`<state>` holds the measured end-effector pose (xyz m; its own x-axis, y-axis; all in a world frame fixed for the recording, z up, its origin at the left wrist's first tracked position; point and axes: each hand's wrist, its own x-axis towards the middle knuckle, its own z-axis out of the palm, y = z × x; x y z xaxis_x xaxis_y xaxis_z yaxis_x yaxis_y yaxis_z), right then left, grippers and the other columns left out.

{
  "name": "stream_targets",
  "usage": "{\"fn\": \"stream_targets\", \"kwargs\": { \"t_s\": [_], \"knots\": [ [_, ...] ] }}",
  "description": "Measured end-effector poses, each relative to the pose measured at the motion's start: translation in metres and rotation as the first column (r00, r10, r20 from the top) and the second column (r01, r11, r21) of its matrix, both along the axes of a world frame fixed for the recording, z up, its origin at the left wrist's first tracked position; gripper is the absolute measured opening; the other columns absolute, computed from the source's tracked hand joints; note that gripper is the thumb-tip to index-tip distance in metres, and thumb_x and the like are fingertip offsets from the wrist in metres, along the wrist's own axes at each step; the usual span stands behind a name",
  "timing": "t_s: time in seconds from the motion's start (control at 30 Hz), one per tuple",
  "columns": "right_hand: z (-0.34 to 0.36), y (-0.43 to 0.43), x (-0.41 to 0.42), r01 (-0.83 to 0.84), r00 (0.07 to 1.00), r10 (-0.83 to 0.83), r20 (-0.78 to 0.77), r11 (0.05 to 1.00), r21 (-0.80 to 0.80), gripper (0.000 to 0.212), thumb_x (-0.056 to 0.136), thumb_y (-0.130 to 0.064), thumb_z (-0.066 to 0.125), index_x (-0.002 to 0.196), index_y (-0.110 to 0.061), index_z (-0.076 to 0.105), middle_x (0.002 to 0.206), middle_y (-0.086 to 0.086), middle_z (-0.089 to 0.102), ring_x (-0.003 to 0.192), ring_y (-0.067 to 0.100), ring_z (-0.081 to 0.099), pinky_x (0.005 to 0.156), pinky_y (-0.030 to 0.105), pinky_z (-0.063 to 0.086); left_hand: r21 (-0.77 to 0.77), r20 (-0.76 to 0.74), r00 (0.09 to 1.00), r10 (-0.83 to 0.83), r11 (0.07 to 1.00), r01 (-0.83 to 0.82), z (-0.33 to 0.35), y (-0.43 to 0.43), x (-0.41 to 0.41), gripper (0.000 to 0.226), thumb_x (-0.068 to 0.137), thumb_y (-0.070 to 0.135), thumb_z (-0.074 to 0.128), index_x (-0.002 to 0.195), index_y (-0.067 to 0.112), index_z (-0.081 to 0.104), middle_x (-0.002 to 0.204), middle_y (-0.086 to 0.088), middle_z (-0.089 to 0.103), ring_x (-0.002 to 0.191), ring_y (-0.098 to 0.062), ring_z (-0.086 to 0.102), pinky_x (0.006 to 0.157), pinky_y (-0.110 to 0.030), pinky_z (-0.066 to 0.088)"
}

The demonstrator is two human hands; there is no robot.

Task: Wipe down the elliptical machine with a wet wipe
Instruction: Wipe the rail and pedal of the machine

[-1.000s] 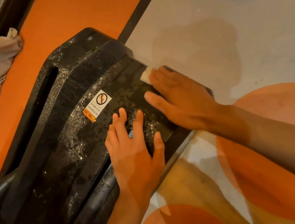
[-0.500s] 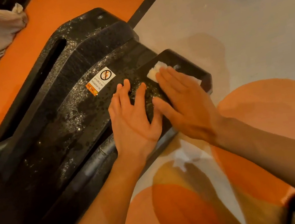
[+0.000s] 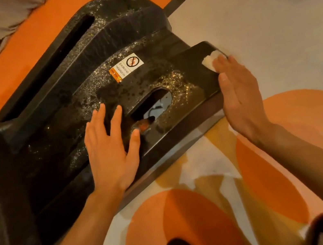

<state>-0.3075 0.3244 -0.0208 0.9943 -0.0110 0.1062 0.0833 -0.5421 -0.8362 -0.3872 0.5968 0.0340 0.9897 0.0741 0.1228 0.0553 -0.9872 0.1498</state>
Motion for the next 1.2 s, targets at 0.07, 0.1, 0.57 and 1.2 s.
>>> {"fn": "stream_targets", "kwargs": {
  "t_s": [0.07,0.1,0.57,1.2],
  "knots": [
    [0.005,0.02,-0.02,-0.026,0.997,0.027,0.073,0.999,-0.022,0.069,0.105,-0.049,0.018,0.155,-0.008,0.042,0.163,0.008,0.036,0.155,0.022,0.023,0.127,0.049,0.015,-0.03,0.01,1.0,0.0,1.0,0.001,-0.003,0.0,-0.002,0.065,0.104,0.052,0.037,0.158,0.016,0.04,0.168,-0.014,0.025,0.156,-0.034,0.02,0.128,-0.05,0.011],
    [0.006,0.032,-0.033,-0.061,0.989,0.066,0.129,0.997,-0.042,0.068,0.107,-0.048,0.018,0.155,-0.007,0.042,0.163,0.009,0.036,0.156,0.024,0.023,0.127,0.049,0.014,-0.041,0.021,1.0,-0.001,0.999,0.002,-0.004,-0.001,-0.002,0.065,0.104,0.051,0.039,0.158,0.015,0.04,0.167,-0.014,0.027,0.154,-0.034,0.023,0.127,-0.052,0.014],
    [-0.021,0.054,-0.025,0.188,0.973,-0.218,0.076,0.938,0.29,0.096,0.099,-0.072,0.014,0.159,0.003,0.021,0.17,0.021,0.006,0.158,0.032,-0.007,0.129,0.04,-0.003,-0.058,0.023,1.0,0.008,0.998,-0.006,-0.007,-0.004,-0.004,0.069,0.097,0.049,0.045,0.155,0.012,0.043,0.16,-0.017,0.037,0.141,-0.039,0.037,0.113,-0.058,0.031],
    [-0.016,0.071,-0.049,-0.028,0.937,0.0,0.351,0.997,0.077,0.071,0.104,-0.052,0.024,0.139,0.001,0.056,0.154,0.019,0.047,0.153,0.036,0.028,0.123,0.061,0.017,-0.066,0.02,0.999,0.035,0.997,-0.033,-0.008,-0.004,-0.004,0.069,0.095,0.048,0.046,0.154,0.012,0.045,0.158,-0.017,0.039,0.139,-0.038,0.037,0.112,-0.058,0.032]
  ]
}}
